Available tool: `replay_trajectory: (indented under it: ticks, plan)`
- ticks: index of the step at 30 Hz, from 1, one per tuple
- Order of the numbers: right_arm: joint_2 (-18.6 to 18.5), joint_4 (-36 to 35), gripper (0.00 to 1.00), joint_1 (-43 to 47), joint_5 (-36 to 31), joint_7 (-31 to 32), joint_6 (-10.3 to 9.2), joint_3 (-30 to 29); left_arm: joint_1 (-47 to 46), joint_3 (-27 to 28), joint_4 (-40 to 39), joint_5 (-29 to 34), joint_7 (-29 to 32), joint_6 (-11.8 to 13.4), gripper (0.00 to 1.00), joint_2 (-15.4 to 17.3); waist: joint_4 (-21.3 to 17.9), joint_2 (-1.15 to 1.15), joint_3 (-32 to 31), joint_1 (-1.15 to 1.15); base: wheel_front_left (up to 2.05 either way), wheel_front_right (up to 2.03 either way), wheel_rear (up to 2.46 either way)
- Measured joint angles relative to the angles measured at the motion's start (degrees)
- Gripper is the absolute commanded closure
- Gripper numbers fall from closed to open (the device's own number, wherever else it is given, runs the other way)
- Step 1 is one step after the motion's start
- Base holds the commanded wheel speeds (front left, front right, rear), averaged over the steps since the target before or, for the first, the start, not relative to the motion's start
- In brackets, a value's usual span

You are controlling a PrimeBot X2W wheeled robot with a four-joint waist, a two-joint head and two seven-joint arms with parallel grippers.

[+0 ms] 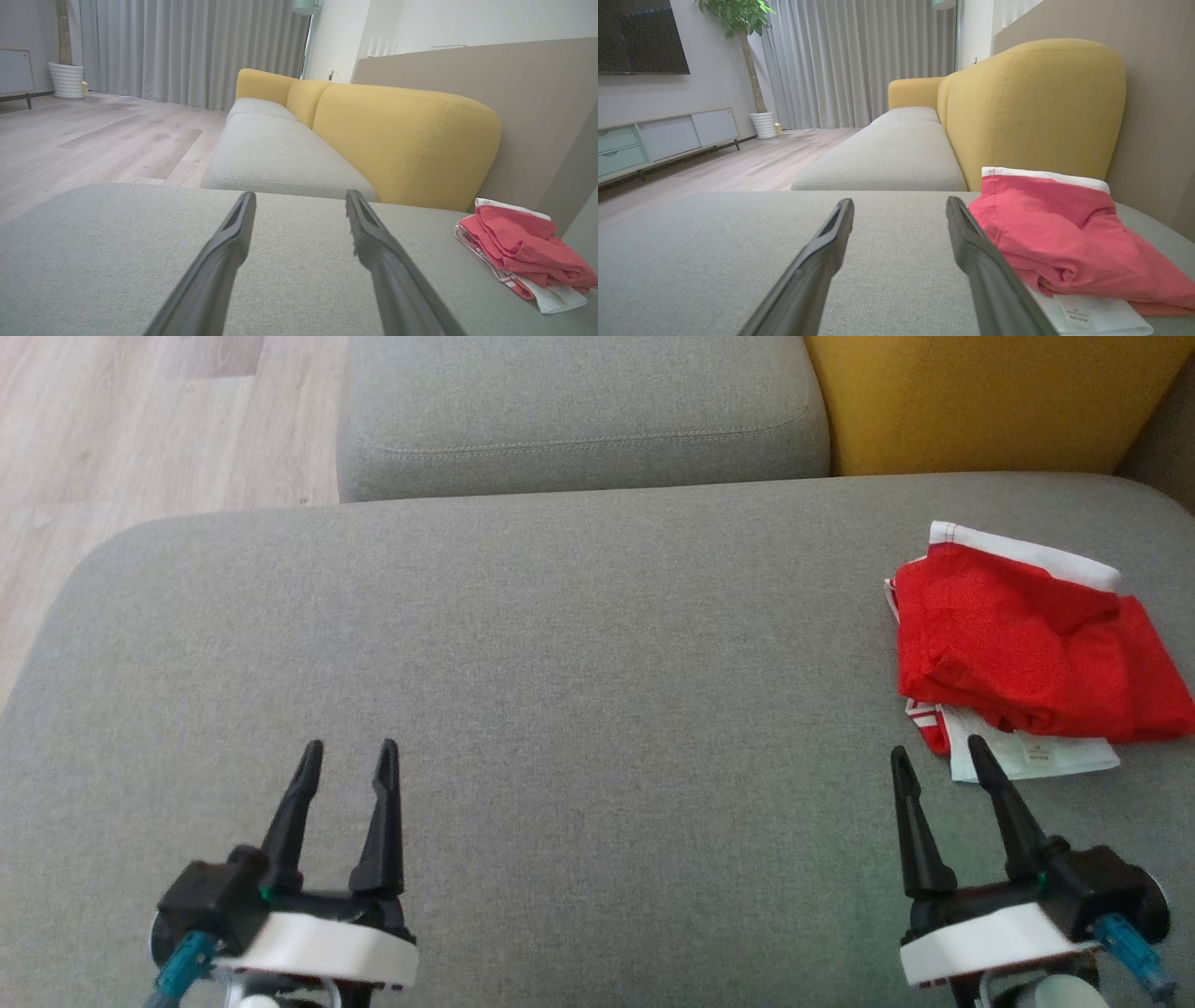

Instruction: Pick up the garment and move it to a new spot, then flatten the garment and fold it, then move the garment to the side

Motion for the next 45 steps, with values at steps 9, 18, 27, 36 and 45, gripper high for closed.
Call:
replay_trajectory:
  ticks: [9,18,27,36,45]
  plan:
    - [0.02,4.59,1.00,2.15,2.32,0.35,0.00,0.22,2.60,0.15,4.91,-2.47,0.57,0.03,1.00,-0.07,-0.04,0.00,0.09,0.00,0.00,0.00,0.00]
    - [-0.01,4.99,1.00,2.01,9.09,1.41,0.00,0.12,2.17,0.37,5.63,-8.54,1.58,-0.02,1.00,0.00,-0.12,0.00,0.19,0.00,0.00,0.00,0.00]
    - [-0.05,5.32,1.00,1.21,14.96,2.10,0.00,-0.10,1.72,0.60,6.31,-13.84,2.57,-0.45,1.00,0.09,-0.19,0.00,0.29,0.00,0.00,0.00,0.00]
    - [-0.14,5.79,1.00,0.66,21.54,3.18,0.00,-0.44,0.68,1.09,7.44,-19.76,3.99,-0.89,1.00,0.30,-0.27,0.00,0.39,0.00,0.00,0.00,0.00]
    - [-0.26,6.26,1.00,-0.57,27.99,4.58,0.00,-1.18,-0.19,2.19,8.01,-25.57,5.12,-0.99,1.00,0.51,-0.34,0.00,0.51,0.00,0.00,0.00,0.00]
